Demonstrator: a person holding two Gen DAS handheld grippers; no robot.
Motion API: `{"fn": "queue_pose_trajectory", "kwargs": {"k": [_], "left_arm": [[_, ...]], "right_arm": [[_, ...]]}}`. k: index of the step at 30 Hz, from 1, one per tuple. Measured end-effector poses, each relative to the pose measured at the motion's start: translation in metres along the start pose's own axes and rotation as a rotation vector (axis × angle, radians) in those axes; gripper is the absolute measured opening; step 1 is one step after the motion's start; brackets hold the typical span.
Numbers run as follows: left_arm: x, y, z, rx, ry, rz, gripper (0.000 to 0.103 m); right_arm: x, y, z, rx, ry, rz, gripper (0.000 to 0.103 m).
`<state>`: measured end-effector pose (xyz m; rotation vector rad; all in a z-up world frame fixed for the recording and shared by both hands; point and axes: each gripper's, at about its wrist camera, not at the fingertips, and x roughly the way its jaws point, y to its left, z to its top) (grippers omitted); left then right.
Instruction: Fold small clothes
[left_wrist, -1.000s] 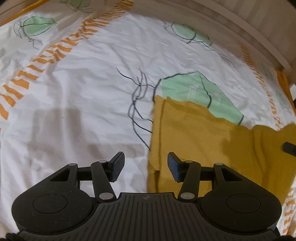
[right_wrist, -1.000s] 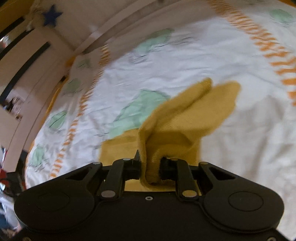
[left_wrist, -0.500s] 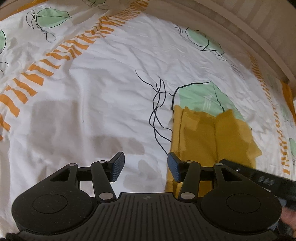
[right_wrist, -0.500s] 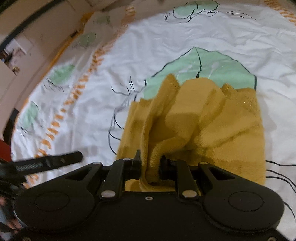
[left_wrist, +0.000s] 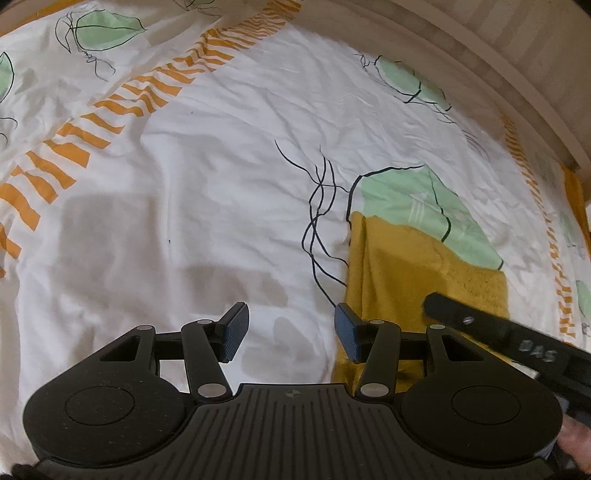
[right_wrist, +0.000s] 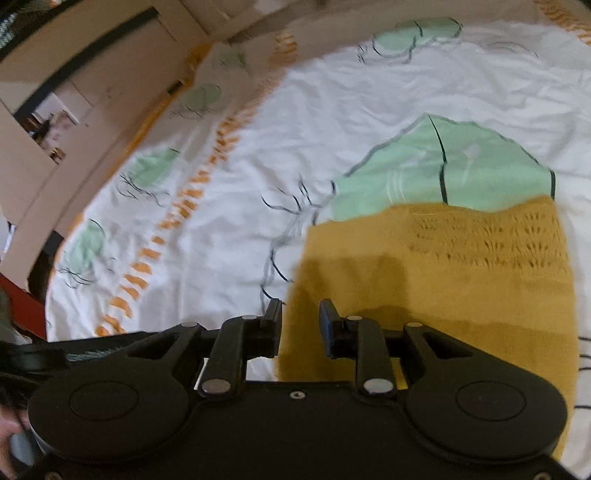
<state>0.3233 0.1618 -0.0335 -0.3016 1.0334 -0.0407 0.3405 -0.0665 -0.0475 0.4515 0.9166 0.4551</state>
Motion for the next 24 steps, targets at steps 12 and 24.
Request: {"fn": "queue_pose_trajectory", "kwargs": {"k": [12, 24], "left_arm": [[0.005, -0.015, -0.007, 0.062, 0.018, -0.035, 0.049], [0.017, -0.036, -0.023, 0.122, 0.082, -0.153, 0.050]], "right_arm": [[-0.040, -0.028, -0.027, -0.030, -0.037, -0.048, 0.035], [-0.065, 0.009, -0.106, -0.337, -0.070, -0.087, 0.047]]}}
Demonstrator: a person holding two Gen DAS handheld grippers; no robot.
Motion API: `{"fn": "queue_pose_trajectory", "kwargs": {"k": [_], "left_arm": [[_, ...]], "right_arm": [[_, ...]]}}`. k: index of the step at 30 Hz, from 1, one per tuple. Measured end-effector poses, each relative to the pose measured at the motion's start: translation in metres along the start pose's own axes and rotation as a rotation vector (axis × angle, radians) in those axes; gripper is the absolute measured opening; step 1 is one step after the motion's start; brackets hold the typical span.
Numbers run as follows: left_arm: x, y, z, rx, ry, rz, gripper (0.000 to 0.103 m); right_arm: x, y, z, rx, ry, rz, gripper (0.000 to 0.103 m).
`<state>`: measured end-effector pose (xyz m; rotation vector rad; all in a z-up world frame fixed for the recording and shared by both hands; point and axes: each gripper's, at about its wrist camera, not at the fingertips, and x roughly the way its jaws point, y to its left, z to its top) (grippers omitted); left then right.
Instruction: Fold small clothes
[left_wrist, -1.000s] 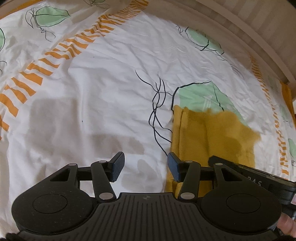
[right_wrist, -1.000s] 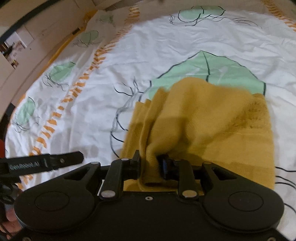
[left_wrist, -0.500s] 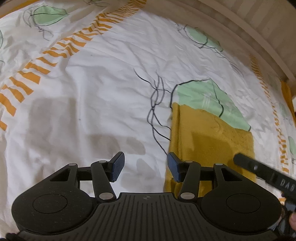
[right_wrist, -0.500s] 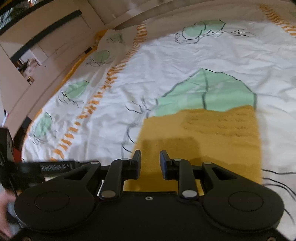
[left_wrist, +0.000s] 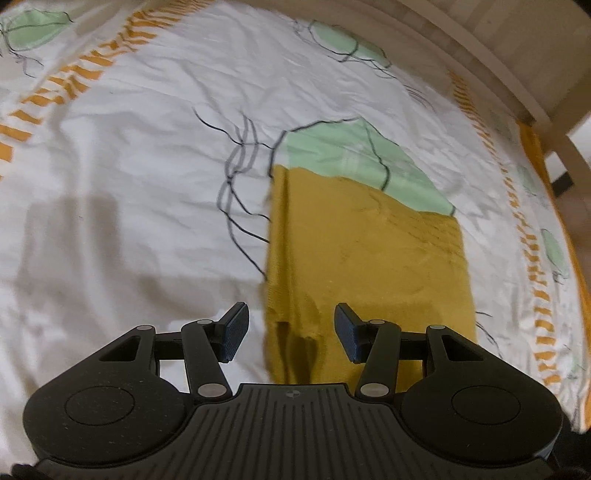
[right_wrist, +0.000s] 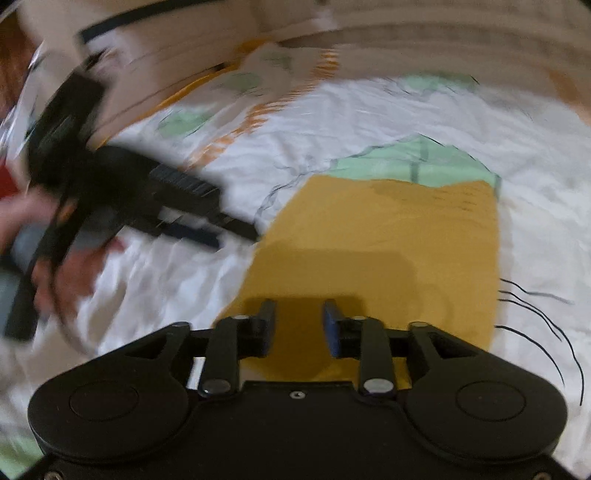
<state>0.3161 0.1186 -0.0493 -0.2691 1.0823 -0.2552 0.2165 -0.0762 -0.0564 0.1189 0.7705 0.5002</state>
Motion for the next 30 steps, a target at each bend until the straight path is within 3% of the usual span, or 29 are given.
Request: {"fn": "queue_pose_trajectory", "kwargs": {"k": [1, 10, 17, 18, 19, 20, 23, 27, 30], "left_arm": [[0.002, 0.000, 0.000, 0.000, 0.004, -0.012, 0.050], [0.017, -0.001, 0.000, -0.032, 0.005, -0.086, 0.048], [0.030, -0.008, -0.002, -0.009, -0.001, -0.083, 0.029], [0.032, -0.009, -0.003, -0.003, -0.007, -0.073, 0.023], [0.033, -0.009, -0.003, 0.001, -0.014, -0.066, 0.018], [0.033, -0.009, -0.004, 0.002, -0.020, -0.060, 0.013], [0.031, -0.008, -0.004, -0.001, -0.045, -0.061, 0.007], [0.019, -0.008, -0.001, -0.005, -0.101, -0.060, 0.007], [0.014, -0.002, 0.002, -0.032, -0.105, -0.056, 0.007]], "right_arm": [[-0.001, 0.009, -0.004, -0.046, -0.006, 0.000, 0.051], [0.010, 0.061, -0.026, -0.406, -0.015, -0.037, 0.050], [0.024, 0.073, -0.041, -0.571, -0.029, -0.091, 0.049], [0.023, 0.072, -0.042, -0.575, -0.038, -0.089, 0.047], [0.023, 0.071, -0.042, -0.575, -0.051, -0.083, 0.038], [0.020, 0.070, -0.043, -0.571, -0.064, -0.081, 0.022], [0.017, 0.067, -0.040, -0.513, -0.089, -0.086, 0.011], [0.007, 0.062, -0.027, -0.372, -0.152, -0.062, 0.010], [0.015, 0.066, -0.023, -0.330, -0.130, -0.023, 0.010]]}}
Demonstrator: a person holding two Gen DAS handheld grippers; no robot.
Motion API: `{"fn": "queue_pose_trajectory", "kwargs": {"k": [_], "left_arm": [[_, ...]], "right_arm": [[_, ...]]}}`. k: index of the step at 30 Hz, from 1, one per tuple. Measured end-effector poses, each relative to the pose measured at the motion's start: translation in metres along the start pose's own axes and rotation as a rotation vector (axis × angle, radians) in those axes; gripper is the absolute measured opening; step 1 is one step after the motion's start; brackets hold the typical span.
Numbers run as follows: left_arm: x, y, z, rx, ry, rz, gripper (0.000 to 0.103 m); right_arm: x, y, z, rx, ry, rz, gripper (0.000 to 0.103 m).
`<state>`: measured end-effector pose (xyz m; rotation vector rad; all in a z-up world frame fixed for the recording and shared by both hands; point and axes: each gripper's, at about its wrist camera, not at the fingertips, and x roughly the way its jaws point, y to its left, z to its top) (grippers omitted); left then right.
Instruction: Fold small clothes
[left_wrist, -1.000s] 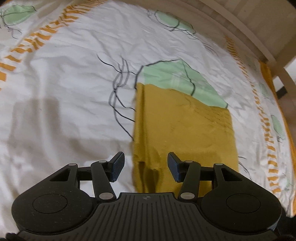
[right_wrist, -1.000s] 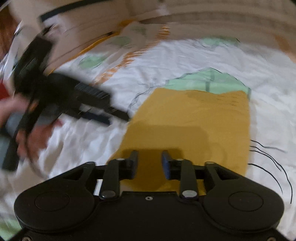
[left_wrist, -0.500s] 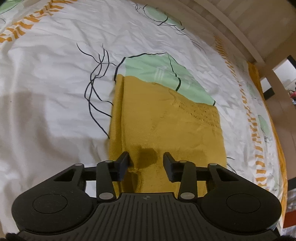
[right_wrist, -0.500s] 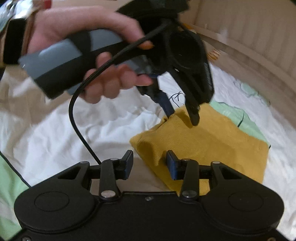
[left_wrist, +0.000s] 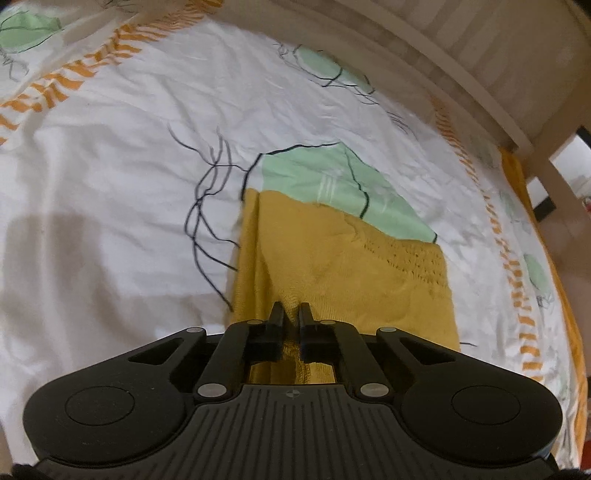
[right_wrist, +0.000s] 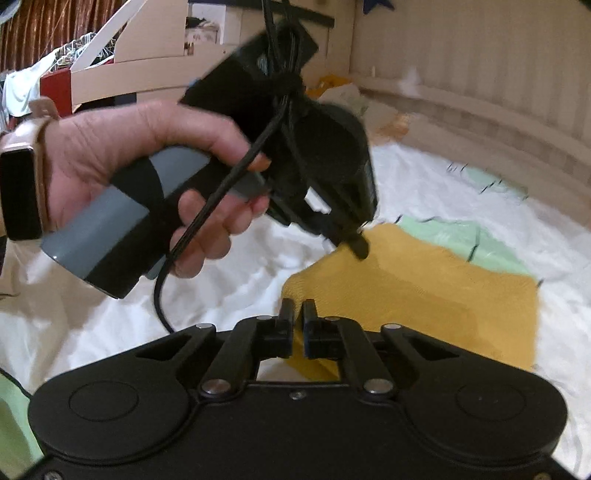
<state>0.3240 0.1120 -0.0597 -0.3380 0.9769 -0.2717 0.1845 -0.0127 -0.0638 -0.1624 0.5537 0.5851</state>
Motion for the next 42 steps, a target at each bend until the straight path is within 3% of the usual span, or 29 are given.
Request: {"fn": "queue_pose_trajectory", "kwargs": {"k": [3, 5, 7, 11, 15, 17, 22, 30, 37, 42], "left_arm": [[0.011, 0.006, -0.002, -0.012, 0.046, 0.032, 0.007], [0.017, 0.008, -0.004, -0.018, 0.069, 0.045, 0.011], [0.015, 0.007, -0.004, -0.010, 0.064, 0.049, 0.012], [0.003, 0.003, -0.004, 0.022, 0.019, 0.095, 0.029], [-0.007, 0.004, -0.007, 0.033, -0.020, 0.098, 0.031], [-0.010, 0.005, -0.007, 0.019, -0.022, 0.089, 0.033], [-0.011, 0.004, -0.017, 0.021, 0.007, 0.084, 0.035], [-0.013, 0.008, -0.038, 0.006, 0.078, 0.064, 0.035], [-0.004, -0.002, -0.045, 0.030, 0.125, 0.065, 0.035], [0.005, -0.009, -0.048, 0.068, 0.138, 0.096, 0.037]], "right_arm": [[0.019, 0.003, -0.004, 0.009, 0.075, 0.038, 0.010], [0.023, 0.002, -0.007, 0.040, 0.096, 0.055, 0.020], [0.019, -0.001, -0.008, 0.069, 0.089, 0.065, 0.022], [-0.003, -0.015, -0.007, 0.113, 0.054, 0.071, 0.057], [-0.026, -0.040, -0.006, 0.188, 0.029, 0.041, 0.061], [-0.032, -0.056, -0.010, 0.242, 0.030, 0.017, 0.070], [-0.041, -0.098, -0.020, 0.402, 0.042, -0.035, 0.072], [-0.033, -0.159, -0.042, 0.708, 0.106, -0.041, 0.076], [-0.015, -0.189, -0.063, 0.926, 0.140, 0.036, 0.078], [-0.010, -0.198, -0.069, 0.993, 0.114, 0.082, 0.083]]}}
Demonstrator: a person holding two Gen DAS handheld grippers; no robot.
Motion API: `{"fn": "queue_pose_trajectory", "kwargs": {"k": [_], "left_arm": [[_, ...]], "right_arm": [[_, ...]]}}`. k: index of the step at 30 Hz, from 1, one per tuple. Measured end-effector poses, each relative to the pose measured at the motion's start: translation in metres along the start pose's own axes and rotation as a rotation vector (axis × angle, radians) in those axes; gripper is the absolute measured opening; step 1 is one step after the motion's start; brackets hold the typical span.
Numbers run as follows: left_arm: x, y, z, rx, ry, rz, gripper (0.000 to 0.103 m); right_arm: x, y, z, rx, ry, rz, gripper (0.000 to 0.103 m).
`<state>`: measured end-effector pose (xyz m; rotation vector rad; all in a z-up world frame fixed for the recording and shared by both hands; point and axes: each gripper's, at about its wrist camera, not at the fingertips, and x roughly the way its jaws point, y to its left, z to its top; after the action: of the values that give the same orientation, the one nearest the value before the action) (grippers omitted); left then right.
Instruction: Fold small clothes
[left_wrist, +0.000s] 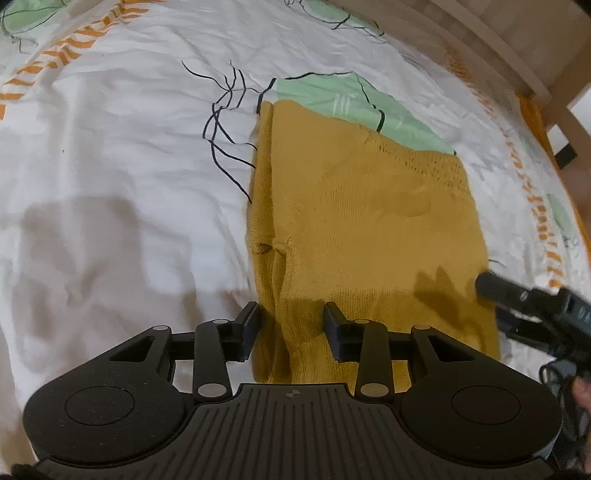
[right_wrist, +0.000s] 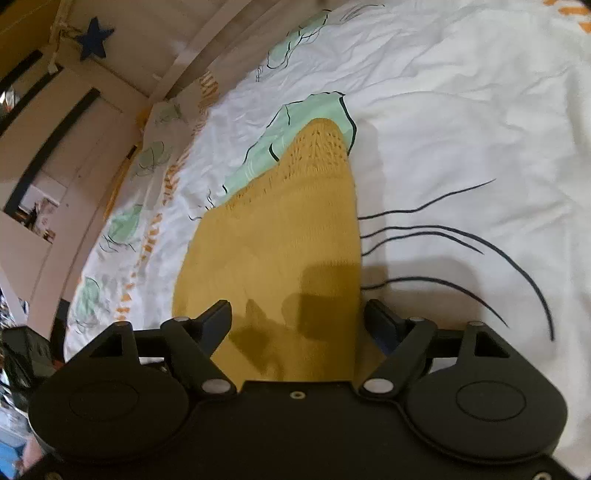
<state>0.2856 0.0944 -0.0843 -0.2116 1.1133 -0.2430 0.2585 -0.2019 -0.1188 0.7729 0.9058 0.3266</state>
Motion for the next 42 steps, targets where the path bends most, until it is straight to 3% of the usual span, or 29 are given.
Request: {"fn": "queue_pose_trajectory", "kwargs": {"k": [9, 16, 37, 42], "left_arm": [[0.007, -0.005, 0.002, 0.018, -0.002, 0.010, 0.044], [0.012, -0.004, 0.007, 0.012, 0.008, -0.014, 0.049], [0.025, -0.007, 0.017, -0.007, 0.008, -0.130, 0.065], [0.027, -0.008, 0.017, -0.027, 0.003, -0.195, 0.068]], "right_arm": [[0.019, 0.000, 0.015, 0.016, 0.019, 0.042, 0.089], [0.032, 0.001, 0.028, 0.020, 0.034, 0.087, 0.101], [0.058, 0.001, 0.059, -0.021, 0.053, 0.140, 0.103], [0.061, 0.007, 0.060, -0.079, 0.076, 0.129, 0.103]]}}
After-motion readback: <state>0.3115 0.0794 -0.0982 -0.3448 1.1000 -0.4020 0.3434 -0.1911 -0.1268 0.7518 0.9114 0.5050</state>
